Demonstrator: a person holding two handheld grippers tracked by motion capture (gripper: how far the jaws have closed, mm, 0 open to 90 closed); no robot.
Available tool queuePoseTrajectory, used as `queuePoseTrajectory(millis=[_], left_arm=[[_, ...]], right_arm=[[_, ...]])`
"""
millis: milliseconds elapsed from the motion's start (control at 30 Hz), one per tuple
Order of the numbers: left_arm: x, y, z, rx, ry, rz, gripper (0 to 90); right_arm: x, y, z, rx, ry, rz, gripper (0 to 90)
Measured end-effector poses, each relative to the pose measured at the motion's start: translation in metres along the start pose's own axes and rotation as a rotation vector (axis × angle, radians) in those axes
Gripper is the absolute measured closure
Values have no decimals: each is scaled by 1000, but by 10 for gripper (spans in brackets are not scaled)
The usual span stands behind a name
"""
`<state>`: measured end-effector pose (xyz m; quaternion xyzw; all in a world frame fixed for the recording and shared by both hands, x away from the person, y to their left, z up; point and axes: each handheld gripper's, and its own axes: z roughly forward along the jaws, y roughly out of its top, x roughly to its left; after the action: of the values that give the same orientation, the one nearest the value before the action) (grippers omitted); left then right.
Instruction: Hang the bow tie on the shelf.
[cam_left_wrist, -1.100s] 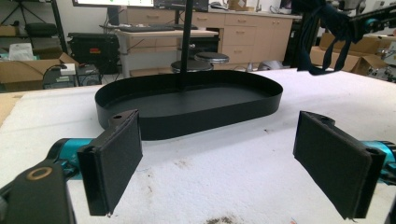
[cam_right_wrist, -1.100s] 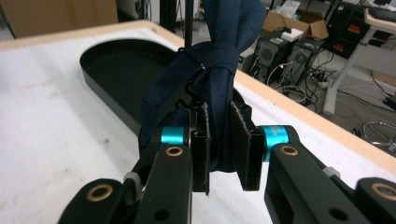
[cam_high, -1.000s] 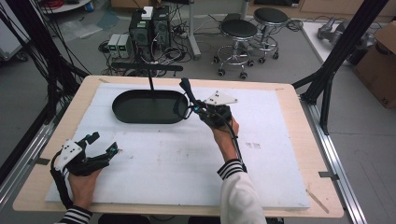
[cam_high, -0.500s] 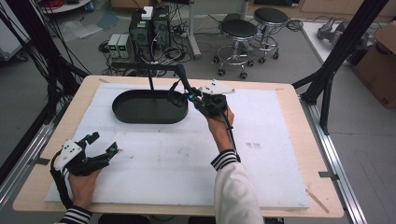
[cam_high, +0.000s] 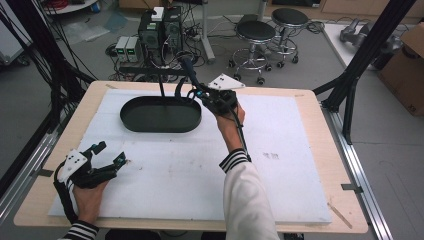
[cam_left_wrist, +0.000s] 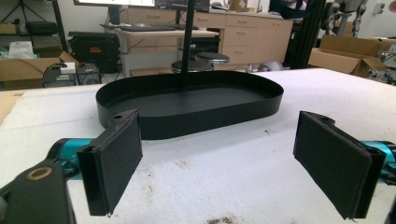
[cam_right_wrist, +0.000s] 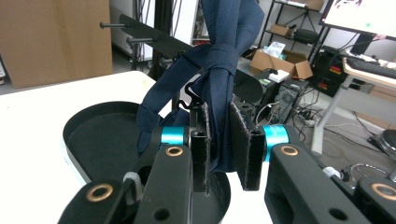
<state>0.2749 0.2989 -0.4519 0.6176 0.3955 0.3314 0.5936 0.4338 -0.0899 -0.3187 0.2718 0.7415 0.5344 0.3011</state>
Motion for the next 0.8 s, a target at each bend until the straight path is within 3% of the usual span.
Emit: queuePoseTrajectory(millis=[600, 800], left_arm=[[0, 0, 0, 1, 1, 2, 159], [0, 0, 0, 1, 1, 1, 159]], right_arm=[[-9, 17, 29, 31, -44, -19, 784], [-12, 13, 33, 53, -58, -16, 784]])
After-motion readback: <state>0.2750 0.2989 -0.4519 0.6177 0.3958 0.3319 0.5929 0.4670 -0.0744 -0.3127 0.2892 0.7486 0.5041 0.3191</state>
